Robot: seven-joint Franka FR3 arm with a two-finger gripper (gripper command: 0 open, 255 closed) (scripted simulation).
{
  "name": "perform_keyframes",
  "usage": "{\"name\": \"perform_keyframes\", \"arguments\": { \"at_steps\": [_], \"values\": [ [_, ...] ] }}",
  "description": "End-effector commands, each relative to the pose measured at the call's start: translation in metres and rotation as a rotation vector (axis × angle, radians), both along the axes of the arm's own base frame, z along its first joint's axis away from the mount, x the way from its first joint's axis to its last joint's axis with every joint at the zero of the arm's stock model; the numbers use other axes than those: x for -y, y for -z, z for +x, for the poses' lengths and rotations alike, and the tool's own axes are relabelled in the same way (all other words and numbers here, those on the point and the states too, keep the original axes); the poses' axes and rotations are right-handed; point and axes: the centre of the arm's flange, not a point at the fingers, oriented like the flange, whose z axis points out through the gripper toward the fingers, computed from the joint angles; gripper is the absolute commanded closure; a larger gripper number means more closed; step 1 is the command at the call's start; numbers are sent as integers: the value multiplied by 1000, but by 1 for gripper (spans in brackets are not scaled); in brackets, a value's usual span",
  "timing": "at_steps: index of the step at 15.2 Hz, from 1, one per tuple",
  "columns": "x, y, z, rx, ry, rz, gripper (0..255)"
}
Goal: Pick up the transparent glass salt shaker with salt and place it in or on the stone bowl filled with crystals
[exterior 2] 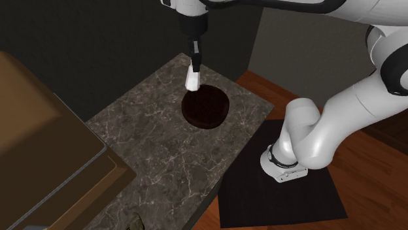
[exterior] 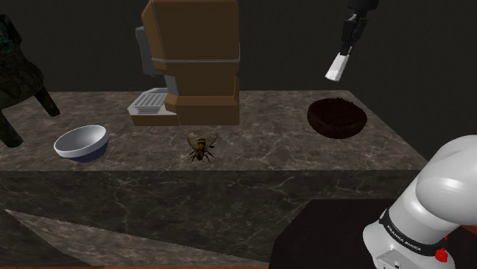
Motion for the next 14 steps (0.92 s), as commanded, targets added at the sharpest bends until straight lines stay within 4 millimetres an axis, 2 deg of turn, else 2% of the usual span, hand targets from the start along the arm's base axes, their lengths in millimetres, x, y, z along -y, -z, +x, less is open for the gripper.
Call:
{"name": "perform_keyframes", "arguments": {
  "at_steps": [1,2,14],
  "values": [
    [8,-5,-28,-1,-1,1,255],
    [12,-7,-38,-1,-1,1,255],
    [12,56,-38,-1,-1,1,255]
  ]
}}
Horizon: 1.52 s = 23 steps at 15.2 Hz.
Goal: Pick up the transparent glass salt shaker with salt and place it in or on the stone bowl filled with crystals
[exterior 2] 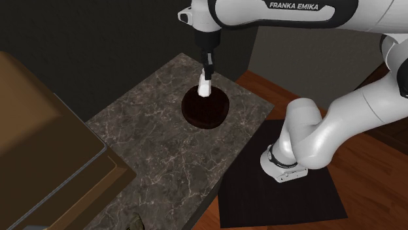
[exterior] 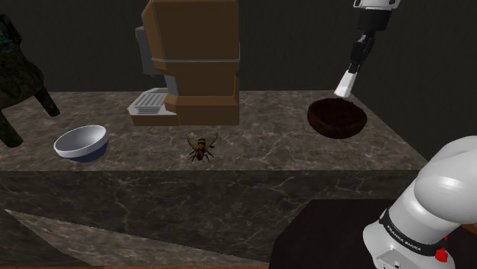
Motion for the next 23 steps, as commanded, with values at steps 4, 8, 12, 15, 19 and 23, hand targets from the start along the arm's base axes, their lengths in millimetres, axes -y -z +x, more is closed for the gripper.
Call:
{"name": "perform_keyframes", "arguments": {
  "at_steps": [4,8,12,15,19,23],
  "values": [
    [-1,26,0,1,0,0,255],
    [-1,47,0,1,0,0,255],
    [-1,51,0,1,0,0,255],
    [-1,51,0,1,0,0,255],
    [0,51,-1,1,0,0,0],
    [0,38,0,1,0,0,0]
  ]
}}
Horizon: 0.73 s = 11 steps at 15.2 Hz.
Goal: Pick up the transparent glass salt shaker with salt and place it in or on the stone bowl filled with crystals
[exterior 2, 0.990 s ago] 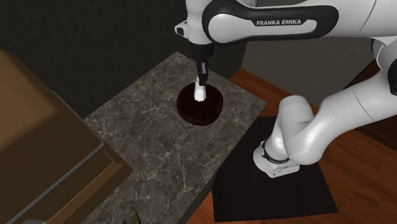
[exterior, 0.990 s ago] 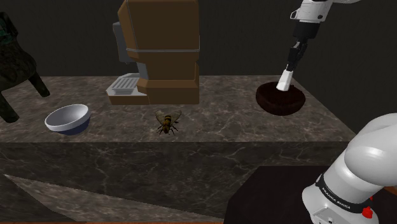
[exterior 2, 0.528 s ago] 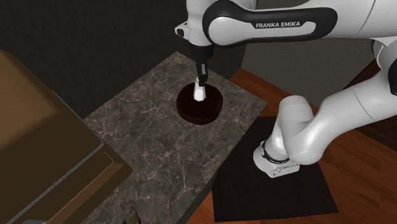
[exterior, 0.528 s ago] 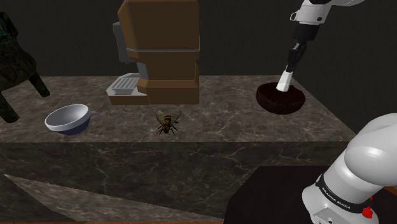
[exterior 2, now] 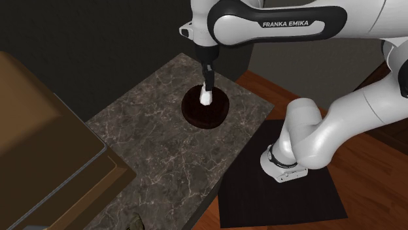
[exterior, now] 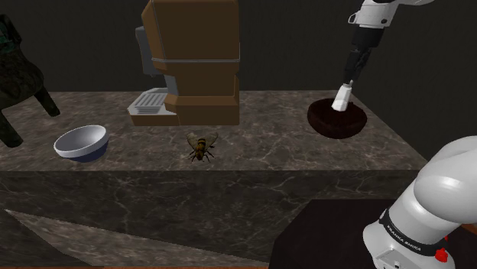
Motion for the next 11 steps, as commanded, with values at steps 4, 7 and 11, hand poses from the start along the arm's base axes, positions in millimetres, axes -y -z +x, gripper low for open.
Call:
{"name": "perform_keyframes", "arguments": {
  "at_steps": [4,7,11],
  "values": [
    [5,-42,-1,0,0,0,0],
    [5,-42,-1,0,0,0,0],
    [5,-42,-1,0,0,0,0]
  ]
}}
